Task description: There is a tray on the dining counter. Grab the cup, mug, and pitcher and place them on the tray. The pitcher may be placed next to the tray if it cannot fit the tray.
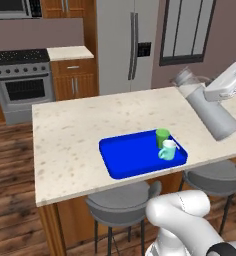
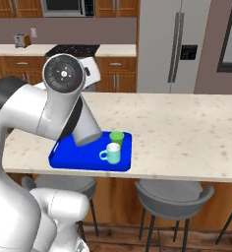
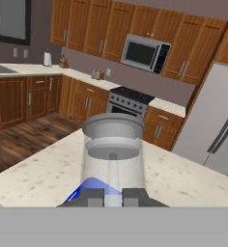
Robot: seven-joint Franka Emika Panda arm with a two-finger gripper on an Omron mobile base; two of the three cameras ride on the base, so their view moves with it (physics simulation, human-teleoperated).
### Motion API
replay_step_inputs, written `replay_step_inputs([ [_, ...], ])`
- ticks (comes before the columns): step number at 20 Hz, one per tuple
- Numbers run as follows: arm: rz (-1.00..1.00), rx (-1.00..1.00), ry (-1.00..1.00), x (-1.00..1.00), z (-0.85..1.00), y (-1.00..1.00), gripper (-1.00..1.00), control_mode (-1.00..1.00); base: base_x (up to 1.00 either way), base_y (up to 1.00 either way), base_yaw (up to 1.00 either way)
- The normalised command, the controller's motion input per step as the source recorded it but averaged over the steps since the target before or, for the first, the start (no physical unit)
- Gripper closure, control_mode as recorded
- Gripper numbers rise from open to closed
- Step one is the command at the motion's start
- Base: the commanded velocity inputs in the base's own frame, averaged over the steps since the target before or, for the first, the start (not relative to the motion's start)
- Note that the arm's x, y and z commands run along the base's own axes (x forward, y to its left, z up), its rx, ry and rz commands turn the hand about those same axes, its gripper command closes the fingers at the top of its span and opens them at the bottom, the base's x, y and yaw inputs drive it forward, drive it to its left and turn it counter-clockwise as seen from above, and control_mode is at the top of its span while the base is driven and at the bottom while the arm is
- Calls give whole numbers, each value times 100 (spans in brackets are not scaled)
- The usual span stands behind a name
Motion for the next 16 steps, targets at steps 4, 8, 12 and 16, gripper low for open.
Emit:
replay_step_inputs([
  [4, 2, 0, -2, 9, 0, 26, 100, -100, 0, 0, 0],
  [8, -42, -7, -21, 3, 0, 82, 100, -100, 0, 0, 0],
  [12, -68, -10, -24, 15, 0, 86, 100, -100, 0, 0, 0],
  [16, -74, -11, -25, 23, 0, 77, 100, -100, 0, 0, 0],
])
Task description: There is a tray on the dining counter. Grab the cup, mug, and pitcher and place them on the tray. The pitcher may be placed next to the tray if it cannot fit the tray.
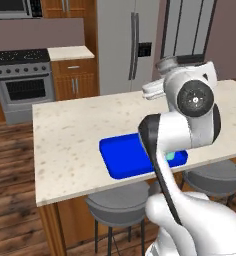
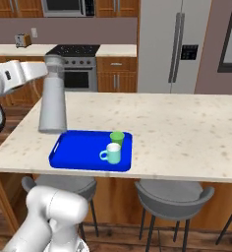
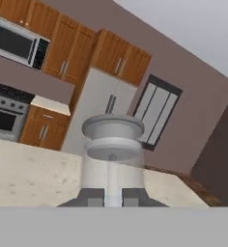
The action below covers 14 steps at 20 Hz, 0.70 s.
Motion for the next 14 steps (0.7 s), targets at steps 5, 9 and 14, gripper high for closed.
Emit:
replay_step_inputs([
  [5, -74, -12, -28, 49, 0, 73, 100, -100, 0, 0, 0],
  [9, -69, -13, -23, 61, -2, 59, 100, -100, 0, 0, 0],
  [14, -63, -11, -15, 43, -22, 32, 100, -100, 0, 0, 0],
])
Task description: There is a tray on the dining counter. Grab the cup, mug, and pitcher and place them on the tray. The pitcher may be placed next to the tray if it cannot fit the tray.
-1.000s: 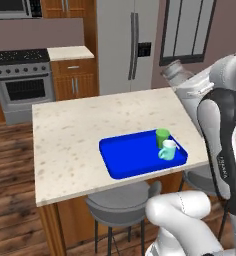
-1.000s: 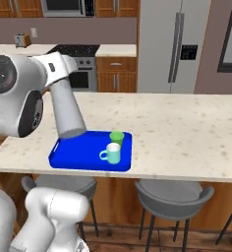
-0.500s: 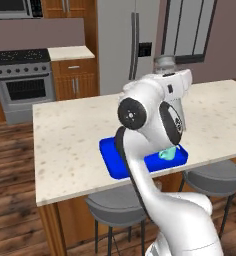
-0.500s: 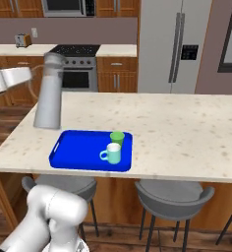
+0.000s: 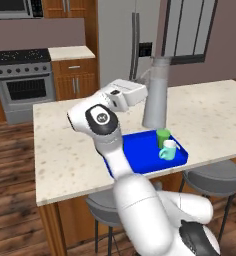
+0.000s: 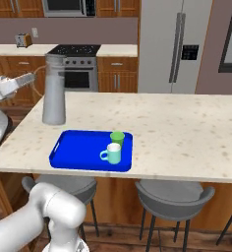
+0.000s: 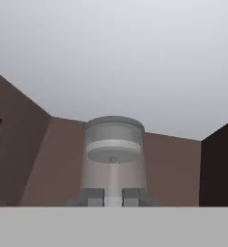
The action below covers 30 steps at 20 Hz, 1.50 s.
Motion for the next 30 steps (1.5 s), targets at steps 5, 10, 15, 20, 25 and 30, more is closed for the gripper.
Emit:
replay_step_inputs([
  [5, -47, -9, -12, 20, -44, 7, 100, -100, 0, 0, 0],
  [10, -24, -6, -13, 27, -40, 1, 100, -100, 0, 0, 0],
  [15, -5, -1, -12, 36, -33, 0, 100, -100, 0, 0, 0],
  [20, 0, 0, -11, 8, -46, -2, 100, -100, 0, 0, 0],
  [25, 0, 0, -10, 0, -59, -8, 100, -100, 0, 0, 0],
  [30, 0, 0, -6, 18, -46, -6, 100, -100, 0, 0, 0],
])
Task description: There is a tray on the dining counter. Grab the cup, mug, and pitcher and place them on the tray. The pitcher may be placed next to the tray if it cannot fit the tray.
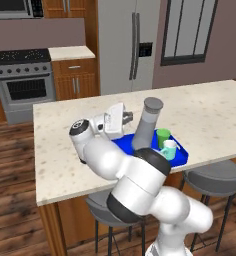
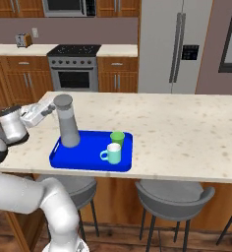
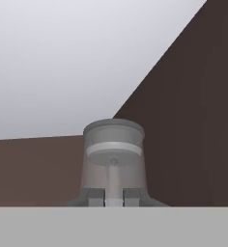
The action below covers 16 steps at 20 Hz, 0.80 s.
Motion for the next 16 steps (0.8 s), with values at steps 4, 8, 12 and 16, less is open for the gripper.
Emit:
replay_step_inputs([
  [4, 0, 0, -1, 26, -39, -4, 100, -100, 0, 0, 0],
  [8, 0, 0, 0, 31, -40, 0, 100, -100, 0, 0, 0],
  [12, 0, 0, 0, 28, -40, 0, 100, -100, 0, 0, 0],
  [16, 0, 0, 0, 20, -34, 0, 100, -100, 0, 0, 0],
])
